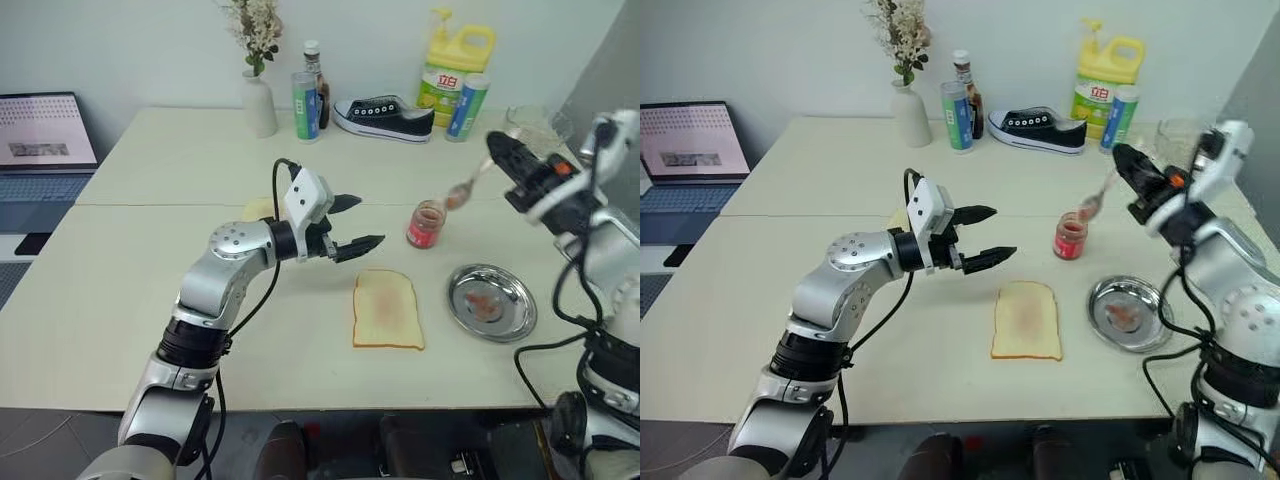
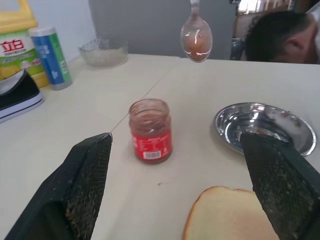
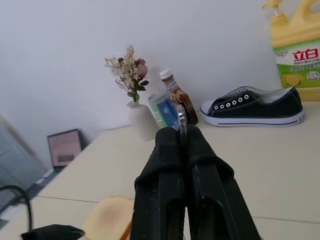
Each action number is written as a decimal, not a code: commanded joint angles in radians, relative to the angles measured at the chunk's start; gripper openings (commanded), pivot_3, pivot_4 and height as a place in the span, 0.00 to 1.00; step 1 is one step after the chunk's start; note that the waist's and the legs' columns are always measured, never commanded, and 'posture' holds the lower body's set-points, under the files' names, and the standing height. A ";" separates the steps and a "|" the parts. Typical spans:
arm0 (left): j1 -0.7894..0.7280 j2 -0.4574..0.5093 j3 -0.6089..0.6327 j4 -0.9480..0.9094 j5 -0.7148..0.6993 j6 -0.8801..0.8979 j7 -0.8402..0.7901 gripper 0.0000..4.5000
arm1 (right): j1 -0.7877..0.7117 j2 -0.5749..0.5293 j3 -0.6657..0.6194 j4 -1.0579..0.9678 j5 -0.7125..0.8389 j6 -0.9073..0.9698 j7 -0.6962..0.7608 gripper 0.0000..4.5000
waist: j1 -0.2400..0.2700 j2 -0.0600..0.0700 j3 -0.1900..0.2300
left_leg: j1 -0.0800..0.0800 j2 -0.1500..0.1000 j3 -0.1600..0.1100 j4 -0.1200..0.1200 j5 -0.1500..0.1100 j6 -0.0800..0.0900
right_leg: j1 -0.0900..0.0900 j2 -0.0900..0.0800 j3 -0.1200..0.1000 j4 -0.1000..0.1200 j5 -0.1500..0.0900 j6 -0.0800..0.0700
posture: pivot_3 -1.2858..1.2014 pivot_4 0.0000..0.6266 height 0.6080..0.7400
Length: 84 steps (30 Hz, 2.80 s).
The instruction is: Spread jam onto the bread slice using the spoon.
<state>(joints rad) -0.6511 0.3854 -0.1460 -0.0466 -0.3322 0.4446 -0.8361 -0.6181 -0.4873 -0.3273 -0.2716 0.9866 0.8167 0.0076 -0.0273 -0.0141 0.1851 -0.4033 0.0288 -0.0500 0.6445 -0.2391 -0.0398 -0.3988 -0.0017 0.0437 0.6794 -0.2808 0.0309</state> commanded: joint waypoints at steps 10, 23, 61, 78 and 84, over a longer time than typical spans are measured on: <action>0.011 0.004 0.022 -0.110 -0.014 0.012 0.037 0.94 | -0.044 0.015 0.140 0.152 -0.364 -0.263 0.156 0.01 | 0.001 0.000 0.000 | -0.012 -0.001 0.000 0.001 0.000 0.000 | -0.012 -0.002 -0.002 0.001 0.001 0.000 | 0.52 0.24 1.00; 0.008 0.018 0.019 -0.154 -0.020 0.036 0.029 0.94 | 0.002 0.088 0.185 0.250 -0.544 -0.405 0.248 0.01 | -0.001 0.000 0.000 | -0.011 -0.001 0.000 0.001 0.000 0.000 | -0.012 -0.002 -0.001 0.002 0.001 -0.001 | 0.52 0.24 1.00; -0.003 0.006 0.006 -0.146 -0.021 0.045 0.032 0.94 | -0.050 0.292 -0.042 0.342 -0.449 -0.231 0.076 0.01 | -0.002 0.001 0.000 | -0.010 -0.001 0.000 0.002 0.000 -0.001 | -0.011 -0.002 -0.001 0.005 0.001 -0.001 | 0.52 0.24 1.00; -0.012 -0.001 -0.004 -0.113 -0.008 0.013 0.018 0.94 | -0.059 0.295 -0.072 0.264 -0.389 -0.178 0.030 0.01 | -0.002 0.001 0.000 | -0.010 -0.001 0.000 0.002 0.000 -0.001 | -0.011 -0.002 -0.001 0.005 0.001 -0.001 | 0.52 0.24 1.00; -0.019 -0.004 -0.004 -0.101 -0.004 0.006 0.008 0.94 | -0.080 0.328 -0.148 0.269 -0.288 -0.152 -0.040 0.01 | -0.002 0.001 0.000 | -0.010 -0.001 0.000 0.002 0.000 -0.001 | -0.011 -0.002 -0.001 0.005 0.001 -0.001 | 0.52 0.24 1.00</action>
<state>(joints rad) -0.6426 0.3870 -0.1506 -0.1374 -0.3330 0.4716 -0.8205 -0.6681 -0.1623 -0.4487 0.0429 0.6570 0.6667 -0.0152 -0.0295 -0.0135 0.1847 -0.4132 0.0282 -0.0499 0.6463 -0.2387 -0.0403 -0.4101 -0.0037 0.0428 0.6847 -0.2799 0.0301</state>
